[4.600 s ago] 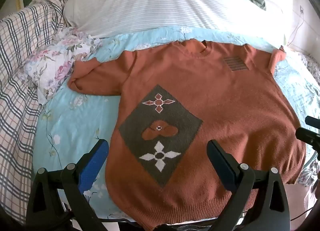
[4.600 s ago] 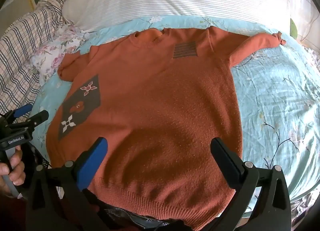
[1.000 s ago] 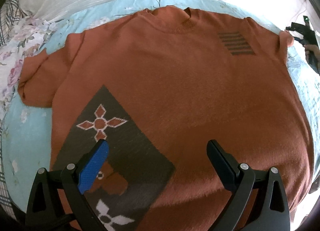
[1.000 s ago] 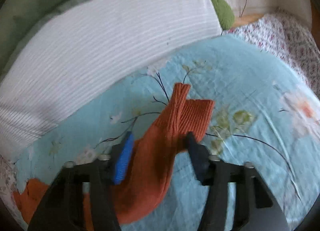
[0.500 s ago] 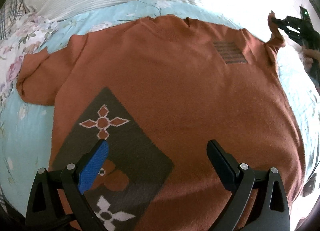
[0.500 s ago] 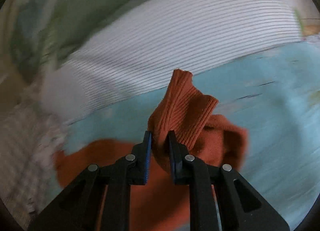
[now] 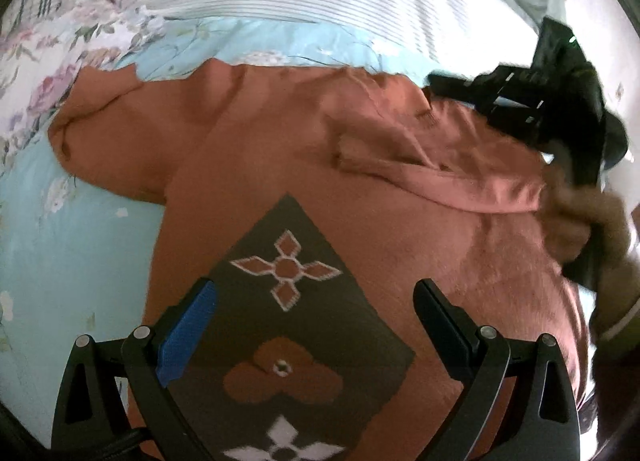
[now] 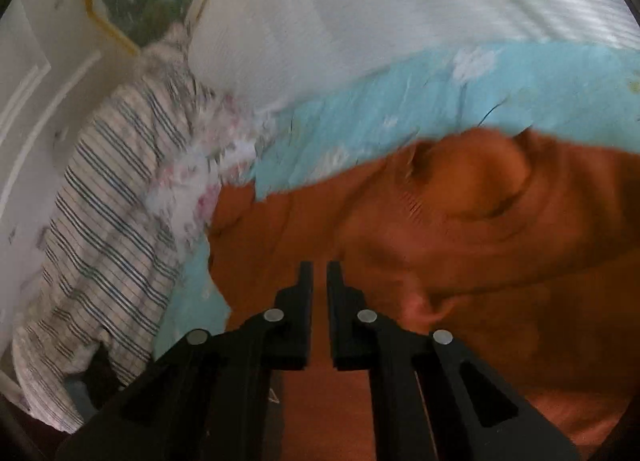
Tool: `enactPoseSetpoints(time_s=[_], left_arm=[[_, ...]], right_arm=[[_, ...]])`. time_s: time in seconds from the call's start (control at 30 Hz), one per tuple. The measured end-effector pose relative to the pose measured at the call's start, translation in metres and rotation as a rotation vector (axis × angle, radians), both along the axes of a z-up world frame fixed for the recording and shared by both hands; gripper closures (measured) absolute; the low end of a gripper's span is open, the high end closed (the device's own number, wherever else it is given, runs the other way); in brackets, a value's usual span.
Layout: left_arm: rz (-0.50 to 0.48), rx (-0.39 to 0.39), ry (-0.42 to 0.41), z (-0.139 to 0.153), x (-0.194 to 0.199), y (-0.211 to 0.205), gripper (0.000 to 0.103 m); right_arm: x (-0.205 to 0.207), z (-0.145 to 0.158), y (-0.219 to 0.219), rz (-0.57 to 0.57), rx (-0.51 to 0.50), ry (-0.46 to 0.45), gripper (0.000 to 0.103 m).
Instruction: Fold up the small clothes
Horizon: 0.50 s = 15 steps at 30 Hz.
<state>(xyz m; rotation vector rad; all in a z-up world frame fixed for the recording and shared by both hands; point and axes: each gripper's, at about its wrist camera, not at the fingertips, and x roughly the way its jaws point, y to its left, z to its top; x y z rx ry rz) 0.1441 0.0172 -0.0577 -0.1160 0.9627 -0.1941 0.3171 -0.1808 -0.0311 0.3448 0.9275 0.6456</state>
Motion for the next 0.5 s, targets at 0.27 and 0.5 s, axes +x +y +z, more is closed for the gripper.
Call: enactPoseSetpoints(time_s=[0.27, 0.5], left_arm=[[-0.001, -0.121, 0.035, -0.009, 0.034, 0.007, 0.004], [-0.03, -0.271, 0.108, -0.026, 0.109, -0.018, 0.004]], right_arm=[[-0.023, 0.007, -0.053, -0.142, -0.01, 0.002, 0.09], [-0.063, 0.021, -0.128, -0.316, -0.003, -0.022, 0.078]])
